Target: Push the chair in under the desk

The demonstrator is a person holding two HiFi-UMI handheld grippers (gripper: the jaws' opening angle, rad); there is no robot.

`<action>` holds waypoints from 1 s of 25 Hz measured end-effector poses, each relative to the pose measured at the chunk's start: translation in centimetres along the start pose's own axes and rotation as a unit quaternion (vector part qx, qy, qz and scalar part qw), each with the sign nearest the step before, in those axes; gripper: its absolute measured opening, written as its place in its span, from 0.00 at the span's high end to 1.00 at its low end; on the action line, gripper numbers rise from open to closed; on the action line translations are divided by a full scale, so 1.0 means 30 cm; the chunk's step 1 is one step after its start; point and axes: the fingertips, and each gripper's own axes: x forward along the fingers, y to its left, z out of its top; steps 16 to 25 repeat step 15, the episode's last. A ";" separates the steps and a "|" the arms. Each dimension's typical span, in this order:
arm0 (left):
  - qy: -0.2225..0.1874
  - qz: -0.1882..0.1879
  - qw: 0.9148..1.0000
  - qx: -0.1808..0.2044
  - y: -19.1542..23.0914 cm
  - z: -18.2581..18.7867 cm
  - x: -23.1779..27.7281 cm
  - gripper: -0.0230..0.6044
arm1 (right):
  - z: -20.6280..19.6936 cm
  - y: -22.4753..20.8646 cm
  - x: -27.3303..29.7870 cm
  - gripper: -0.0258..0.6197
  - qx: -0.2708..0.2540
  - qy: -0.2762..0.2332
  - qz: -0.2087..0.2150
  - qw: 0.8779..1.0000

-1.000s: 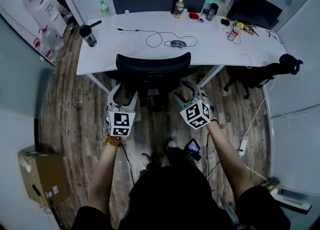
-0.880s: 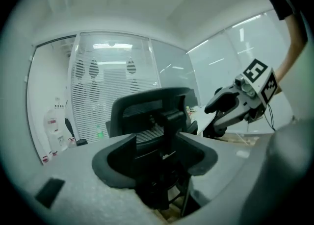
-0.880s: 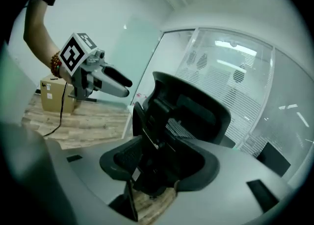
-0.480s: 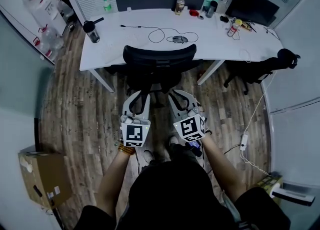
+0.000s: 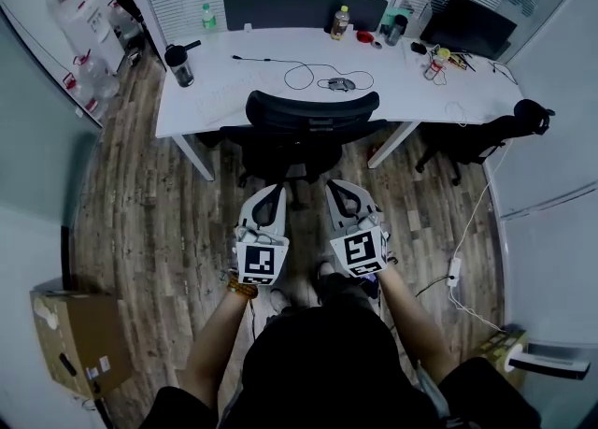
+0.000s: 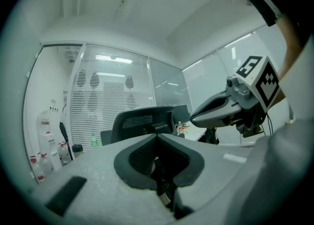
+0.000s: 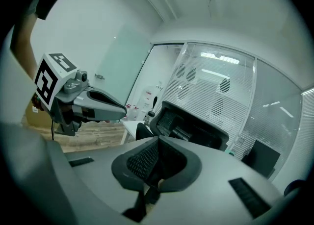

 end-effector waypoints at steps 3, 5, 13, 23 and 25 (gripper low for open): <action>0.004 -0.003 1.000 0.003 0.023 -0.020 0.014 0.96 | -0.020 -0.013 0.015 0.96 0.001 0.007 0.002 1.000; 0.009 -0.002 1.000 0.007 0.044 -0.034 0.036 0.96 | -0.052 -0.040 0.038 0.96 -0.004 0.015 0.005 1.000; 0.058 0.024 0.996 0.066 0.189 -0.110 0.216 0.95 | -0.229 -0.319 0.182 0.96 -0.015 0.040 0.012 0.999; 0.079 0.026 0.993 0.082 0.215 -0.140 0.266 0.92 | -0.297 -0.425 0.195 0.96 -0.018 0.059 0.012 0.998; 0.079 0.026 0.993 0.082 0.215 -0.140 0.266 0.92 | -0.297 -0.425 0.195 0.96 -0.018 0.059 0.012 0.998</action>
